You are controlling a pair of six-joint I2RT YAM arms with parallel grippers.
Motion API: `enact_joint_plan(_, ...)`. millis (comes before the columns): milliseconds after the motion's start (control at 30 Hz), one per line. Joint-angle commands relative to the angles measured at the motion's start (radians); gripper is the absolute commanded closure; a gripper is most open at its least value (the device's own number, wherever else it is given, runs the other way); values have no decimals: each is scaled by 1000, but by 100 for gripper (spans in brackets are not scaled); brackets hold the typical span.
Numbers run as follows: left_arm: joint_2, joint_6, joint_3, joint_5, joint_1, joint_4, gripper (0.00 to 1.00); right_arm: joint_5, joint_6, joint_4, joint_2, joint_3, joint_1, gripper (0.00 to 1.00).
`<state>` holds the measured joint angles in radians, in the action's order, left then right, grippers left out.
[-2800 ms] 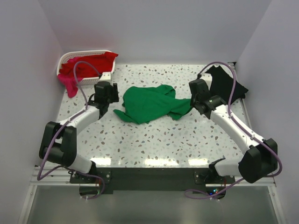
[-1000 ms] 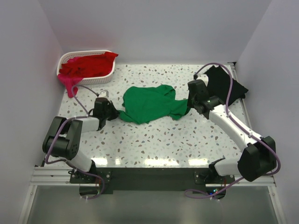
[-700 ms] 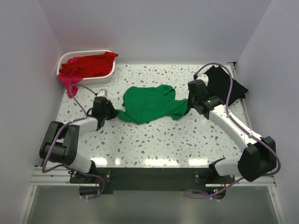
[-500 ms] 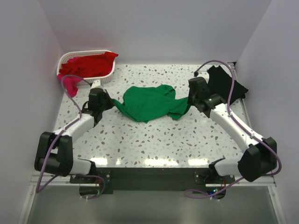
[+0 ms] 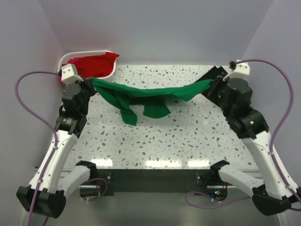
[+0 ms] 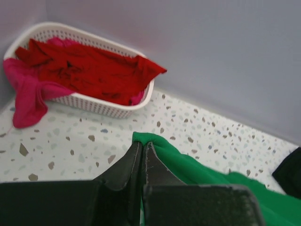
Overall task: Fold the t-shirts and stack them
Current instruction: Flatten the tshirt out
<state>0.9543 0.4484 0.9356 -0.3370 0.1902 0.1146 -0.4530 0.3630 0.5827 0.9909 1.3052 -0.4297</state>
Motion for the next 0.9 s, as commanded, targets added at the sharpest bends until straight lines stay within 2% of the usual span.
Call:
enact_joint_plan(0, -115, -39, 95, -86, -1, 42, 100, 5, -38, 9, -116, 91, 3, 100)
enact_joint_plan(167, -160, -56, 175, -70, -1, 53, 100, 79, -64, -4, -172, 147, 3, 100)
enact_joint_plan(300, -86, -74, 221, -27, -1, 7, 100, 83, -87, -90, -132, 149, 3, 100)
enact_joint_plan(533, 219, -109, 338, 4, -1, -58, 100, -22, -142, -185, 175, 242, 8, 100)
enact_joint_plan(700, 409, -132, 477, 21, -5, -73, 100, -29, -176, -196, 370, 411, 29, 100)
enact_joint_plan(867, 400, -120, 529, 55, -5, -98, 100, -30, -210, -182, 393, 535, 34, 100)
